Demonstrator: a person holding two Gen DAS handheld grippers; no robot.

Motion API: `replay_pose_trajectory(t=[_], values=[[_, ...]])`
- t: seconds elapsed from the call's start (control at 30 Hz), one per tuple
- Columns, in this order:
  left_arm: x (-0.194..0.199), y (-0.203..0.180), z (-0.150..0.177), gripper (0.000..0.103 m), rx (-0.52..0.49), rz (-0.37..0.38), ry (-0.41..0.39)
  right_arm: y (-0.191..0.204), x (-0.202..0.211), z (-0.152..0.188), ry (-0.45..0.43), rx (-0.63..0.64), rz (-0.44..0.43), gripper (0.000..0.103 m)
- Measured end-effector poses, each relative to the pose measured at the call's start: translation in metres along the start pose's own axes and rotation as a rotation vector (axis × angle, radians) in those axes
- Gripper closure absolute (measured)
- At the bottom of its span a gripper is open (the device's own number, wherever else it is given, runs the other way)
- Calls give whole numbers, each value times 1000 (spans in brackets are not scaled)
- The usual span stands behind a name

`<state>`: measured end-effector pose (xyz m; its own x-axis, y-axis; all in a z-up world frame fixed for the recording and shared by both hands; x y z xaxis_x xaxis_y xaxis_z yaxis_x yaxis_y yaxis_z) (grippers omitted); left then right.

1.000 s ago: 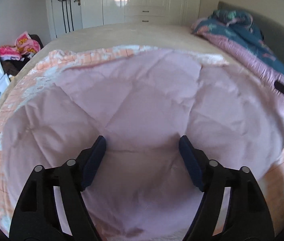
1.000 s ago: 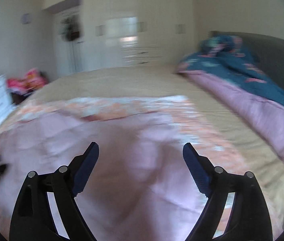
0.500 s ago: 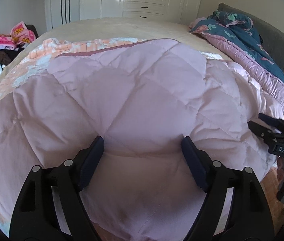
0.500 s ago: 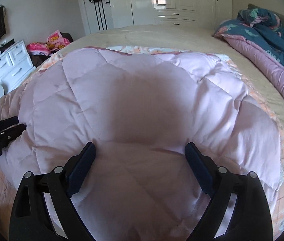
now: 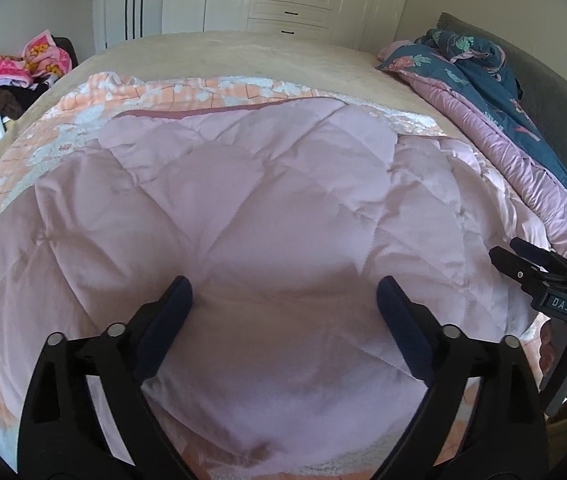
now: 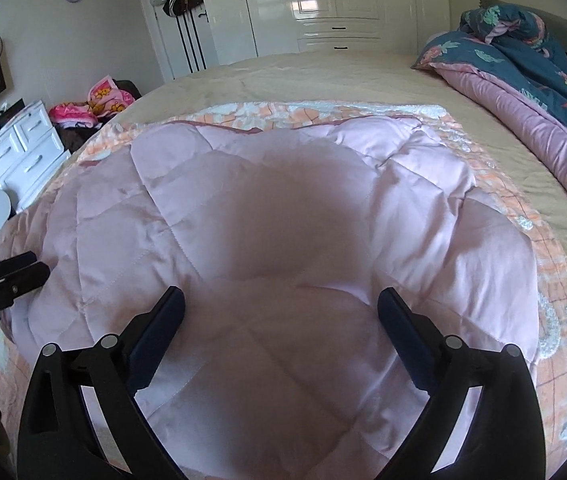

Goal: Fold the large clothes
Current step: 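Open both tools and smooth the folded bundle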

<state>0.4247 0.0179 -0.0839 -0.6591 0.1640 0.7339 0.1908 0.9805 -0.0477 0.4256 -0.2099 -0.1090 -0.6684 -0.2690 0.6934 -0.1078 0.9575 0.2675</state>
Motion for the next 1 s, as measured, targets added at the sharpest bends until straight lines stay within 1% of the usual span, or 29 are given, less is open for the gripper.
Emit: replay_pose_trajectory(t=[0.13, 0.5, 0.73, 1.0], values=[[9, -3, -2, 10, 1, -8, -7, 0, 9, -1, -15, -15, -9, 5], [48, -7, -10, 9, 10, -13, -66, -4, 58, -21, -120, -65, -35, 4], [82, -10, -17, 9, 1, -26, -122, 2, 97, -30, -190, -46, -52, 4], [119, -18, -22, 9, -24, -37, -189, 13, 135, -33, -270, -26, -64, 4]])
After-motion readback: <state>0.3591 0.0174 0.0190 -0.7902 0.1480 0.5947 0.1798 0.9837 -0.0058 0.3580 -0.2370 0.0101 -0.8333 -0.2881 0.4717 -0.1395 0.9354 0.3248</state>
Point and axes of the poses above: each gripper's, at about its wrist camera, not at the fingertips, and x roughly against the way its jaws point, y to its left, z to its underside, the point moved 7 cm from there along -x, roughly the way its jaws point, and after that the axes turned 9 degrees about -x, right-handed, at the moved point
